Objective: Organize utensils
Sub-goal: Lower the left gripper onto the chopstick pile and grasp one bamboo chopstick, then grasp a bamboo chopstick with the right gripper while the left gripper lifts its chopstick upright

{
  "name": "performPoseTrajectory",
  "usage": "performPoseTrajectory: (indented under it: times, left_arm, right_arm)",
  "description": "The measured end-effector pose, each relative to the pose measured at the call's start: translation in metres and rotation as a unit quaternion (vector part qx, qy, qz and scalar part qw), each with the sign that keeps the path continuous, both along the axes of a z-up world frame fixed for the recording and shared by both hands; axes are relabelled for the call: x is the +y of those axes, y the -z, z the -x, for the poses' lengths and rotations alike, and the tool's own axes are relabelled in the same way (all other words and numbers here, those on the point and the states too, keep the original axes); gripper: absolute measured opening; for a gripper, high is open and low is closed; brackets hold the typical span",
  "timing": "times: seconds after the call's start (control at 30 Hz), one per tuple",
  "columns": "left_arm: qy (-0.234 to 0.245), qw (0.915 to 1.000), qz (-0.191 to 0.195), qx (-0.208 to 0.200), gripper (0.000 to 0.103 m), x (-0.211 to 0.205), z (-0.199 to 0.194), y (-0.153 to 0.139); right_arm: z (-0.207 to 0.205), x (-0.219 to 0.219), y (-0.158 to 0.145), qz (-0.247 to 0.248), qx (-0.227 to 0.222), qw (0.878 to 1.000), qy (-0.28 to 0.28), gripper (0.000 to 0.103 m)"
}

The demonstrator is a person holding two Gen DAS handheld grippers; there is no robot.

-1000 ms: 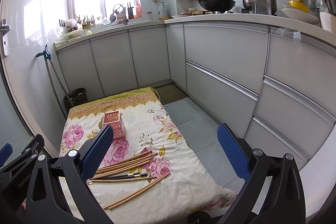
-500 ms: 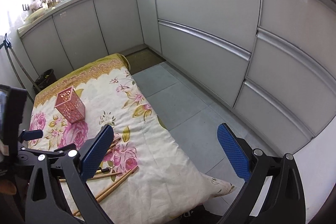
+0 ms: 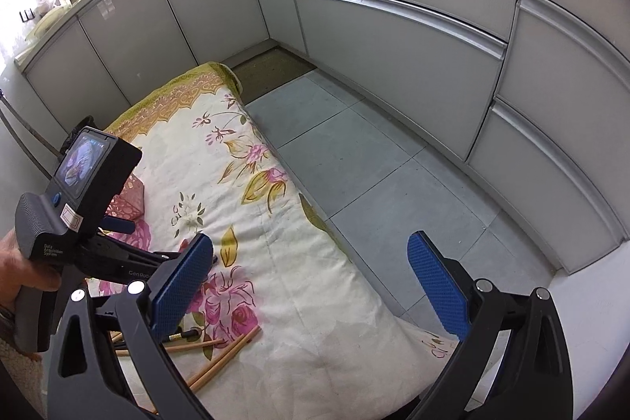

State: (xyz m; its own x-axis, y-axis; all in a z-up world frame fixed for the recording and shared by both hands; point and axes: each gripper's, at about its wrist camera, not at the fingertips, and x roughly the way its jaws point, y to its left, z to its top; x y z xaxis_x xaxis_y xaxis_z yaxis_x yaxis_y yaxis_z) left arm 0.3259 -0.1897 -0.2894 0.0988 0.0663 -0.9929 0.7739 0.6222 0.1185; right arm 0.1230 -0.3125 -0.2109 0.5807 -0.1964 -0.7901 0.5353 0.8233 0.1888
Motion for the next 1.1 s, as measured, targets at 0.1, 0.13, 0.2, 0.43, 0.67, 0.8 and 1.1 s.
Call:
performPoseTrajectory:
  times: [0.1, 0.13, 0.2, 0.43, 0.67, 0.8, 1.1]
  left_arm:
    - [0.010, 0.9998, -0.009, 0.013, 0.067, 0.001, -0.007, 0.007]
    - [0.014, 0.9997, -0.012, 0.015, 0.064, 0.002, -0.008, 0.009]
    - [0.020, 0.9996, -0.016, 0.014, 0.059, 0.004, -0.011, 0.012]
    - [0.027, 0.9991, -0.010, 0.030, 0.038, 0.007, -0.018, 0.022]
    - [0.030, 0.9981, 0.026, 0.046, 0.014, 0.004, 0.003, 0.036]
    - [0.000, 0.9980, 0.062, 0.008, 0.012, 0.022, 0.012, 0.030]
    - [-0.114, 0.9579, 0.224, -0.140, 0.010, 0.135, 0.051, -0.091]
  right_arm:
    - [-0.003, 0.000, 0.002, -0.002, 0.005, 1.000, -0.004, 0.096]
    - [-0.003, -0.001, 0.003, -0.003, 0.006, 1.000, -0.004, 0.096]
    - [-0.004, -0.001, 0.004, -0.003, 0.008, 1.000, -0.003, 0.096]
    - [-0.007, 0.000, 0.008, -0.006, 0.015, 1.000, -0.003, 0.096]
    - [-0.009, 0.003, 0.010, -0.012, 0.020, 1.000, -0.008, 0.096]
    - [-0.014, 0.008, 0.010, 0.000, 0.030, 0.999, -0.010, 0.096]
    - [-0.072, 0.018, 0.057, -0.212, 0.103, 0.971, -0.035, 0.096]
